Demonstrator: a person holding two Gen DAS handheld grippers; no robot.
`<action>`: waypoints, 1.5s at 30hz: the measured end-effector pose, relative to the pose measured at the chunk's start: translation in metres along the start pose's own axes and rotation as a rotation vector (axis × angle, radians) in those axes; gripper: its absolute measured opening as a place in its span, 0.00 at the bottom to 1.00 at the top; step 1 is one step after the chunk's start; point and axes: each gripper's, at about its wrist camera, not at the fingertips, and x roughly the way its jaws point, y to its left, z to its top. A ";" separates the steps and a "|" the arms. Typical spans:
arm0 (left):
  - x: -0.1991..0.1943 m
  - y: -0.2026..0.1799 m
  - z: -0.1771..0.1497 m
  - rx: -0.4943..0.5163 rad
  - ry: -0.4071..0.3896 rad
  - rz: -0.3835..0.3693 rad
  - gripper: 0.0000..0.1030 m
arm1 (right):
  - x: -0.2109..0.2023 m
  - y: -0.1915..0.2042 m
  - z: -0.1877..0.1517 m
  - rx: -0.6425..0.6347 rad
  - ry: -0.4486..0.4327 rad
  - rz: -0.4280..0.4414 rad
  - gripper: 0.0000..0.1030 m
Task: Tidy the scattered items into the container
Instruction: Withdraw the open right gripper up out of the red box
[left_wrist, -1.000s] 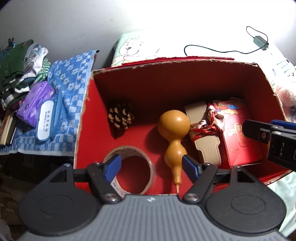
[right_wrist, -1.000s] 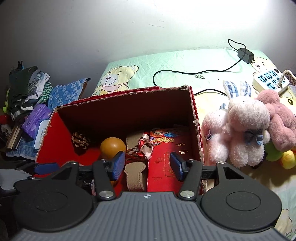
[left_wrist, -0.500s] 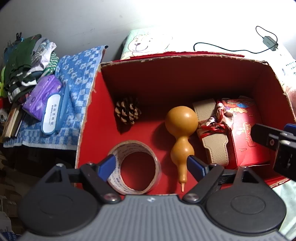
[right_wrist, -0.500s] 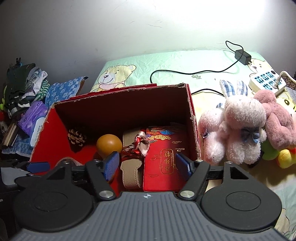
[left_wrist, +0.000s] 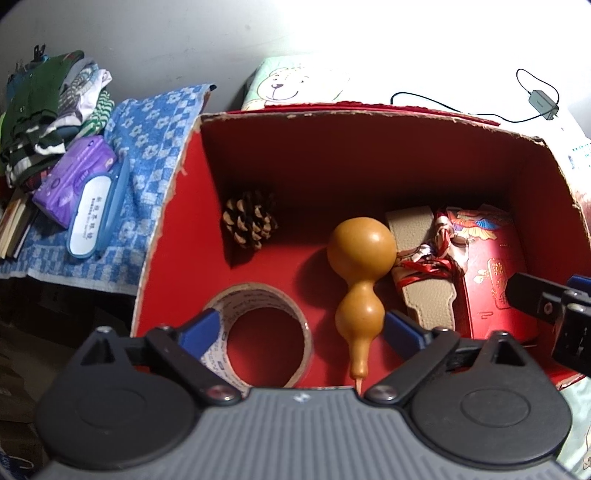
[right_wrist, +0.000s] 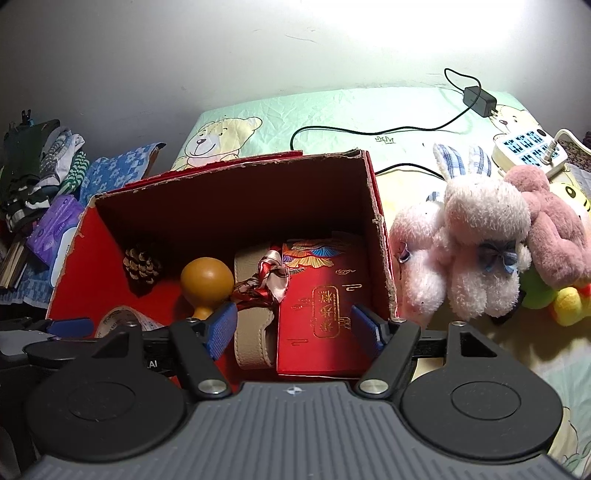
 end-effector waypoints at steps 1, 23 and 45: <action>0.001 0.000 0.000 -0.001 -0.002 -0.006 0.97 | 0.001 0.000 0.000 -0.001 0.001 -0.002 0.69; 0.004 -0.004 -0.001 0.028 -0.010 0.068 0.98 | 0.004 0.007 -0.003 -0.021 0.015 -0.039 0.69; -0.059 0.002 -0.020 -0.007 -0.070 0.088 0.98 | -0.045 0.021 -0.012 -0.104 -0.086 -0.012 0.70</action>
